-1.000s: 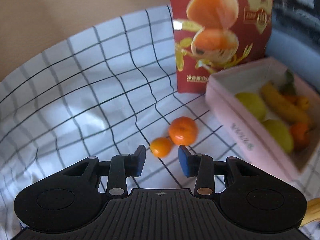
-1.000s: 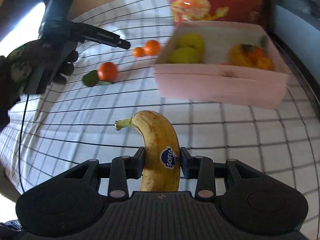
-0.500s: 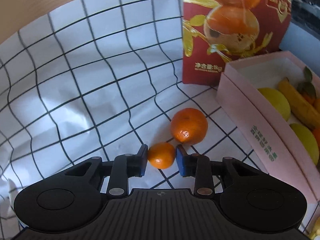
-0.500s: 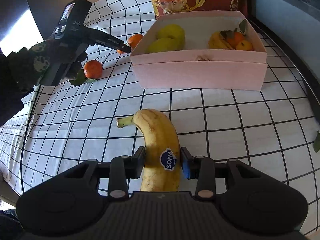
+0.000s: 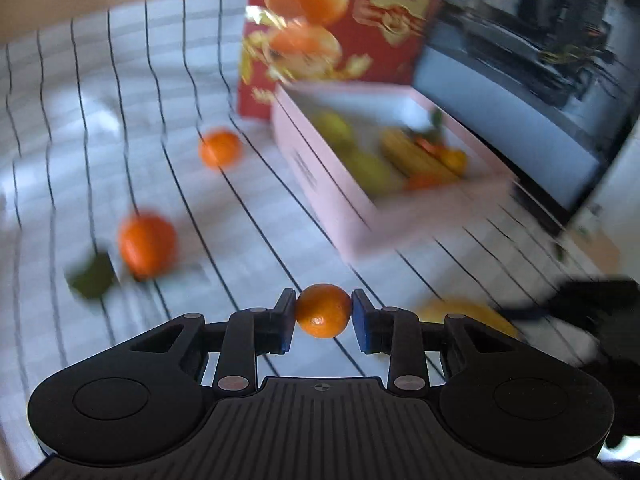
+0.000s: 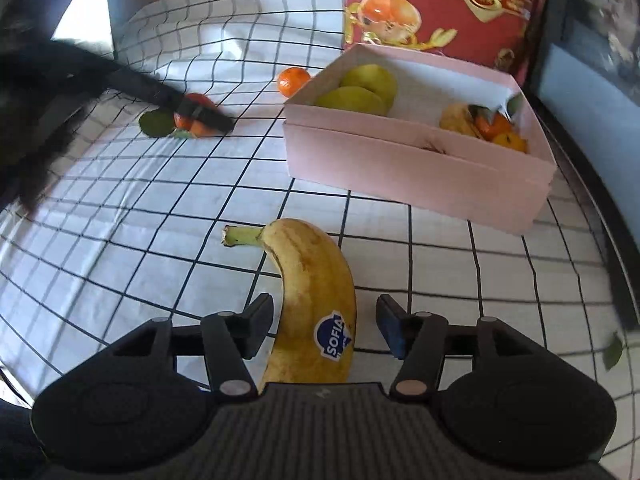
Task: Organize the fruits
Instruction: 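Carry the banana over the pink box with the right tool while the left tool holds the mandarin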
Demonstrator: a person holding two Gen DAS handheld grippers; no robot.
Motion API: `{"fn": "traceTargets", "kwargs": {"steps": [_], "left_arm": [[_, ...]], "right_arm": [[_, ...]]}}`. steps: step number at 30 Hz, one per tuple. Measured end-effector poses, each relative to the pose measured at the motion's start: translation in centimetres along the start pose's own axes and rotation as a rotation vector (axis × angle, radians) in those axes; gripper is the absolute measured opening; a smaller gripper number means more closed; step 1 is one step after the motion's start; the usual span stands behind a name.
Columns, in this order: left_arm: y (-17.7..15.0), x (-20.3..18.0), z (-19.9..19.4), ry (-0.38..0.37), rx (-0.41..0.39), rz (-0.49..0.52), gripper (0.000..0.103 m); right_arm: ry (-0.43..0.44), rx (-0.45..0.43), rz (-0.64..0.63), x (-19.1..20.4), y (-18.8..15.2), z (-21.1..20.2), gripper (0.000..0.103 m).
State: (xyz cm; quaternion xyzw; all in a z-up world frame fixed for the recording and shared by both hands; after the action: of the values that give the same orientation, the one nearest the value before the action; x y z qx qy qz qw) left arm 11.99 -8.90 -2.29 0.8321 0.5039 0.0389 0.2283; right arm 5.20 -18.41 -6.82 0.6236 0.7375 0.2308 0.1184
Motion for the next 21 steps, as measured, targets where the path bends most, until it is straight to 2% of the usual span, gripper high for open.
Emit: {"fn": "traceTargets", "kwargs": {"steps": [5,8,11,15,18,21], "left_arm": [[-4.4,-2.5,-0.1,-0.036,0.041,-0.037,0.034],[-6.0,-3.1,-0.3,-0.039,0.049,-0.062,0.034],[-6.8,-3.2,-0.5,-0.036,0.049,-0.092,0.034],[-6.1,-3.1,-1.8,-0.026,0.006,-0.102,0.034],[-3.9,-2.6,-3.4,-0.015,-0.052,-0.106,0.034],[-1.3,-2.3,-4.8,-0.018,-0.11,-0.104,0.034]], "right_arm": [[0.004,-0.01,-0.043,0.6,0.4,0.2,0.056],[0.001,-0.014,-0.063,0.7,0.6,0.1,0.041],[-0.01,-0.01,-0.079,0.6,0.6,-0.1,0.037],[0.049,-0.036,-0.037,0.2,1.0,-1.6,0.036],[0.1,-0.115,0.027,-0.8,2.2,-4.8,0.036],[0.1,-0.229,0.067,-2.1,4.3,-9.0,0.036]]}}
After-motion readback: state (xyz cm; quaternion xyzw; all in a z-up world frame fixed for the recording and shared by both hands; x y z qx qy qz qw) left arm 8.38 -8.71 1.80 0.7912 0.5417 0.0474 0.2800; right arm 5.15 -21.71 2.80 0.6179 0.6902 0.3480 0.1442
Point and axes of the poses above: each gripper's, at about its wrist camera, not at the fingertips, and z roughly the way its jaws point, x to its left, y to its top, the point moved 10 cm from there along z, roughly the way its jaws point, and after that the axes turned 14 degrees about x, right-handed, at the moved point
